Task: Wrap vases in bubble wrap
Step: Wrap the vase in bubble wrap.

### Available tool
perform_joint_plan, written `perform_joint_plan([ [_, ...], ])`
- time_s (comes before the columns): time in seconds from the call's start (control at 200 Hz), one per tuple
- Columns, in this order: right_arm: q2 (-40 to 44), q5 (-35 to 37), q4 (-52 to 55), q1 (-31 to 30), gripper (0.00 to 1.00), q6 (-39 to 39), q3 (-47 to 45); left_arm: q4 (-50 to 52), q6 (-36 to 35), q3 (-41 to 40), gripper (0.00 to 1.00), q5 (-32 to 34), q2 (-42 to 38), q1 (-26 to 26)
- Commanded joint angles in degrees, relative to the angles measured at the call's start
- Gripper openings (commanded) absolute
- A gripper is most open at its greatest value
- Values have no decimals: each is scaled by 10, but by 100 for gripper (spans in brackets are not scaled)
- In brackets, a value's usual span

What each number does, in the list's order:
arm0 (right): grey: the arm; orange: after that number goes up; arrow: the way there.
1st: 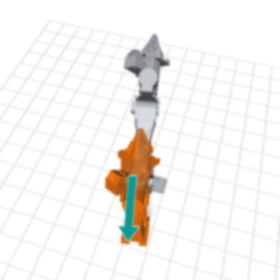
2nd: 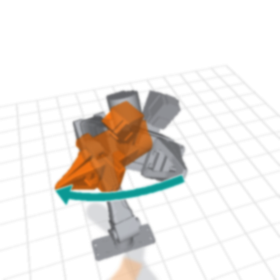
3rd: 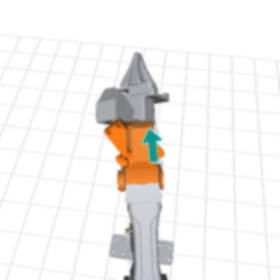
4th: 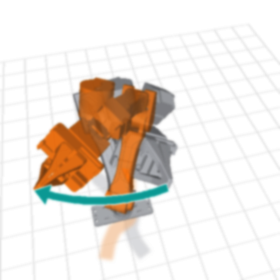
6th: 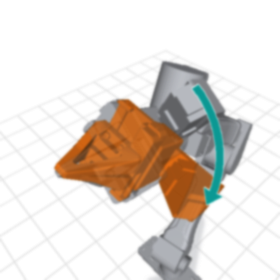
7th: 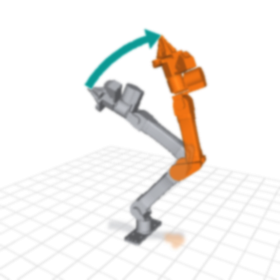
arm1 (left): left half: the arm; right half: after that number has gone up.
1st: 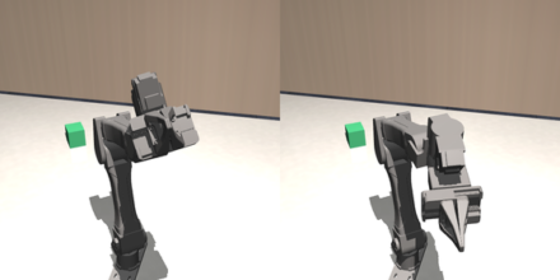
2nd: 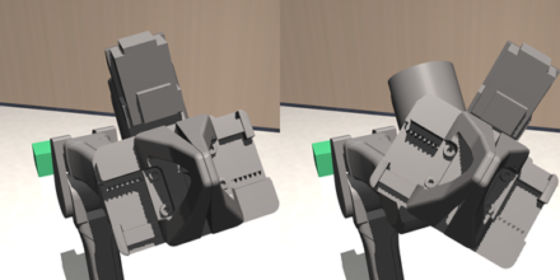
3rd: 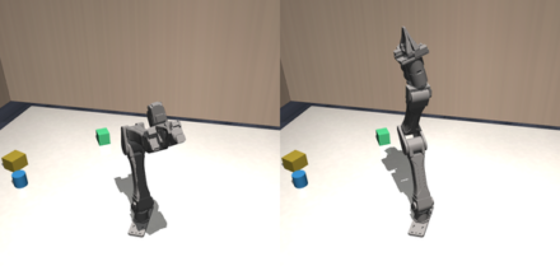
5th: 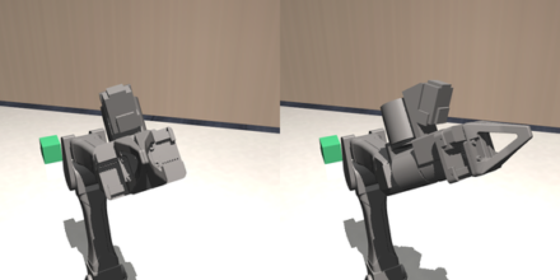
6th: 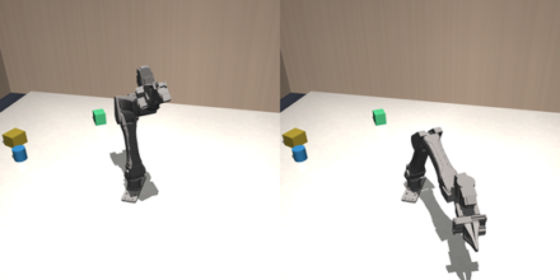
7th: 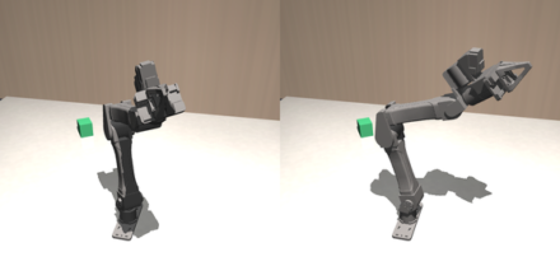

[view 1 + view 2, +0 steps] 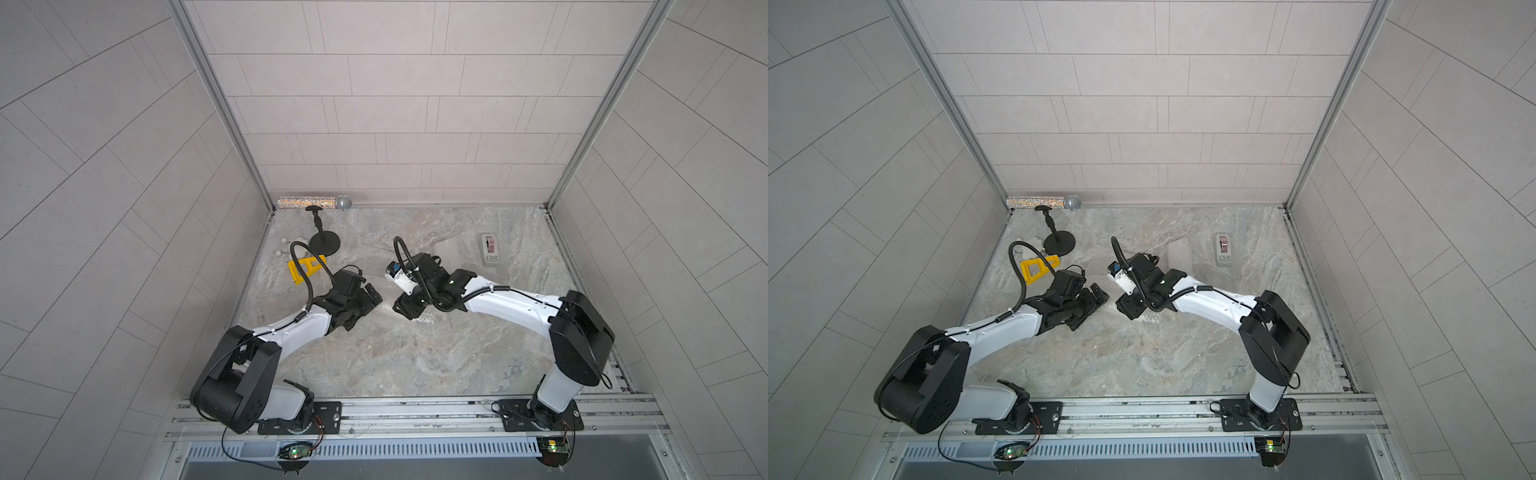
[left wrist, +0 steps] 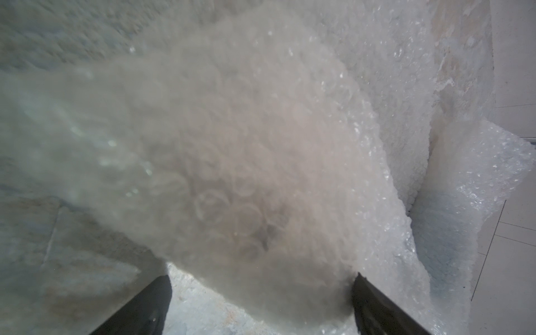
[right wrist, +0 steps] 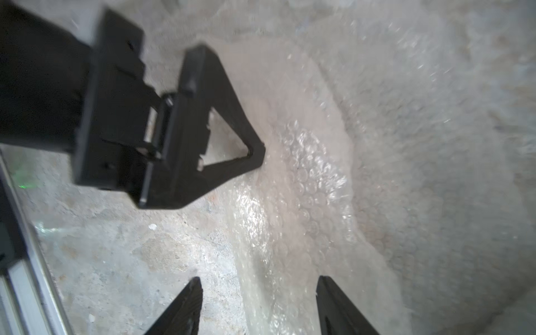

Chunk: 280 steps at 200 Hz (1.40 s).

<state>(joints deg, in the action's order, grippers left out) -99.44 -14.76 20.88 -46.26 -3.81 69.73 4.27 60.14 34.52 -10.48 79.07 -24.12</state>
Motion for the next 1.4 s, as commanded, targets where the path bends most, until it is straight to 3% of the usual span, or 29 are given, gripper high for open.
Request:
perform_joint_plan([
  [0.0, -16, 3, 18, -3, 70, 32, 21, 24, -11, -15, 100, 17, -1, 6],
  [0.33, -77, 13, 41, -12, 75, 78, 40, 27, -11, -14, 100, 14, -12, 10],
  [0.731, -101, -4, 49, -25, 54, 65, 40, 52, -13, -15, 100, 9, -65, 28],
  [1.126, -121, -46, 23, -43, 53, -71, 23, 150, -74, -51, 100, 9, -213, 94],
  [1.396, -113, -66, -105, -66, 52, -249, -24, 183, -112, -46, 100, -31, -230, 100],
])
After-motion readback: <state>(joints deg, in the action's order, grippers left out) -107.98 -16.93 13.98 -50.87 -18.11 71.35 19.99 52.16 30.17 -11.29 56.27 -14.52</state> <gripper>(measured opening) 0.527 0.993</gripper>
